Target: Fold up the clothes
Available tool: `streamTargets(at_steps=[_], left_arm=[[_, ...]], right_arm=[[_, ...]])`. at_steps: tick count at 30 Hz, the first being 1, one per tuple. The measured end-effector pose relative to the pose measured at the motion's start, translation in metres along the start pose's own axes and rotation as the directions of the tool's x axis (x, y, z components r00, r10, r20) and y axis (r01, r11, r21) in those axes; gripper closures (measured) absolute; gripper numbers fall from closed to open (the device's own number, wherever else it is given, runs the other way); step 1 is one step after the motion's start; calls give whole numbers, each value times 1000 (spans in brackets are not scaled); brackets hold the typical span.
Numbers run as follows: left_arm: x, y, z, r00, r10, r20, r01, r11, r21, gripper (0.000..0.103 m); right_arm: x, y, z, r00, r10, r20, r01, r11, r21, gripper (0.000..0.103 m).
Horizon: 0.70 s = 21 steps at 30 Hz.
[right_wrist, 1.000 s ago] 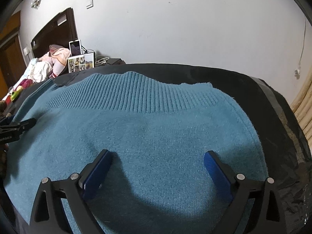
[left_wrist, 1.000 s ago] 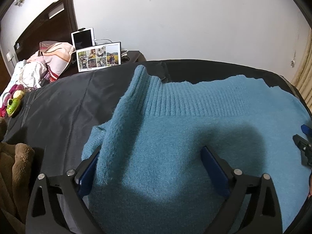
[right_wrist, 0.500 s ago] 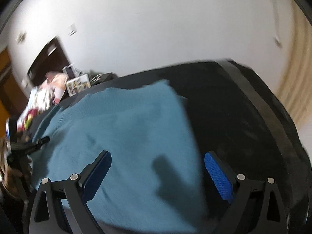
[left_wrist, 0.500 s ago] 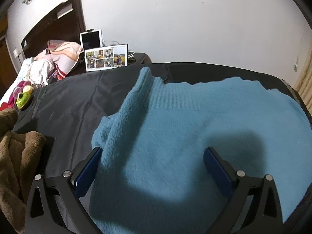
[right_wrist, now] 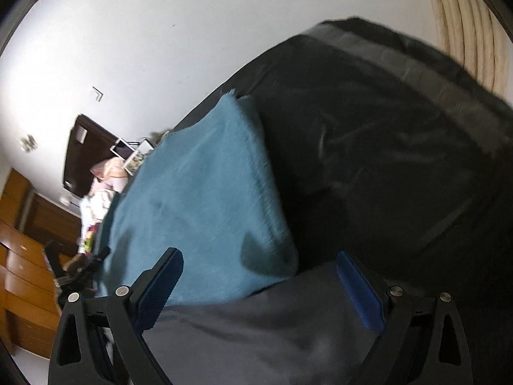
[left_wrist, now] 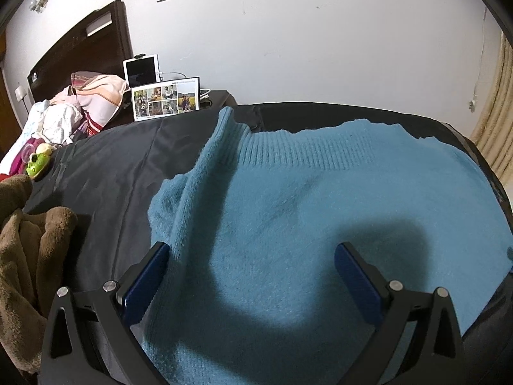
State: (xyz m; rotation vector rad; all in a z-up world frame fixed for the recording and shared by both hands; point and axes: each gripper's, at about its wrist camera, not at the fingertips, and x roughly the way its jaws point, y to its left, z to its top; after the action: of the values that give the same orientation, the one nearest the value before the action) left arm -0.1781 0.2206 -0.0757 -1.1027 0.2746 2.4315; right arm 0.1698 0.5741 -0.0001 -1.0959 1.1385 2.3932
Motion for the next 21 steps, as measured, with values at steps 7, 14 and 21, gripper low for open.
streamTargets(at_steps=[7,14,21], left_arm=[[5,16,-4,999,-31,-15,31,999,-41,1],[12,24,-9,998,-61,-26,59,996,-64,1],[15,27,-11,996,-85,-22,84,994,-68,1]], right_arm=[[13,7,2,999,51,10,-52,998,43,5],[26,17,2,991,125,54,-130,987,91,5],[32,17,3,978,160,136,-184,966,181,5]])
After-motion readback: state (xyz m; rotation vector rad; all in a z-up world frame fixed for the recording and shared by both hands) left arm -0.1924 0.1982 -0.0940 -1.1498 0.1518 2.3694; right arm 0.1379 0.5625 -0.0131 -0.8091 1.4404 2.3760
